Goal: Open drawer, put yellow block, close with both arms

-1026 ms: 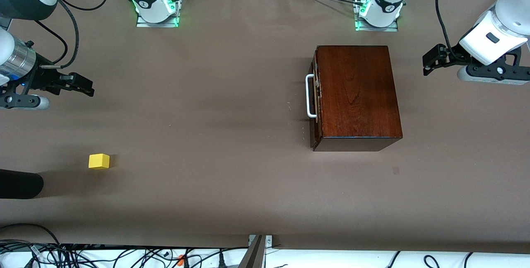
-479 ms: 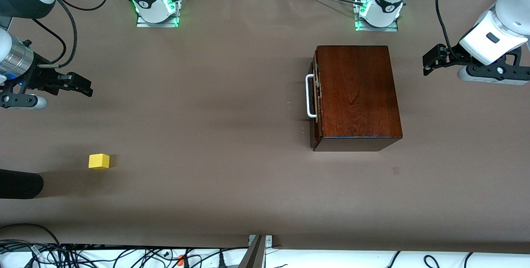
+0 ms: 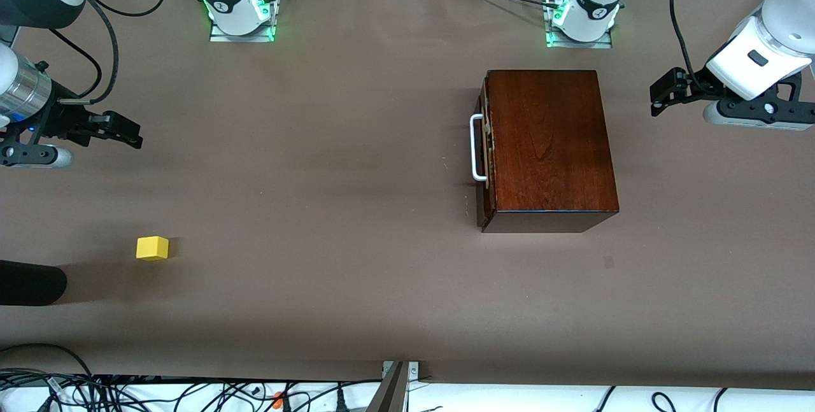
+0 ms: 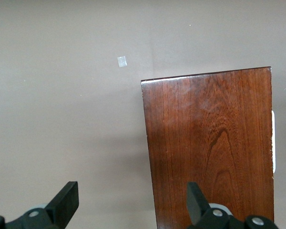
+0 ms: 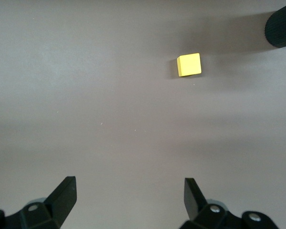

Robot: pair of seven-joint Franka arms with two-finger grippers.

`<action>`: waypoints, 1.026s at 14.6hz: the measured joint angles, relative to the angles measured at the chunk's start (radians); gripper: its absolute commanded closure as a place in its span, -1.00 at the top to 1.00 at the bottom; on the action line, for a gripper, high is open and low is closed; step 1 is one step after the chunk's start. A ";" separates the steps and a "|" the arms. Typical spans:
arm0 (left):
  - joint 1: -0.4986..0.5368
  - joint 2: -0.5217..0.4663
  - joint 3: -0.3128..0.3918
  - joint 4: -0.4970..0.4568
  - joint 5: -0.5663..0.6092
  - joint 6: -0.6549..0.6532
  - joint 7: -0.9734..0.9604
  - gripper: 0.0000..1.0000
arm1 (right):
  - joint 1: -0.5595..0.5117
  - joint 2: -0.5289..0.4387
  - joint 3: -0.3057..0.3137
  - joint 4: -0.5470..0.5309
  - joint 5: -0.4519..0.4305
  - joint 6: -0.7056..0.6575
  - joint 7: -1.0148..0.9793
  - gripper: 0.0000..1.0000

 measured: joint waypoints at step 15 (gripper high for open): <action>-0.004 0.000 -0.021 0.004 0.000 -0.041 0.000 1.00 | 0.000 0.000 0.000 0.007 0.000 0.000 0.000 1.00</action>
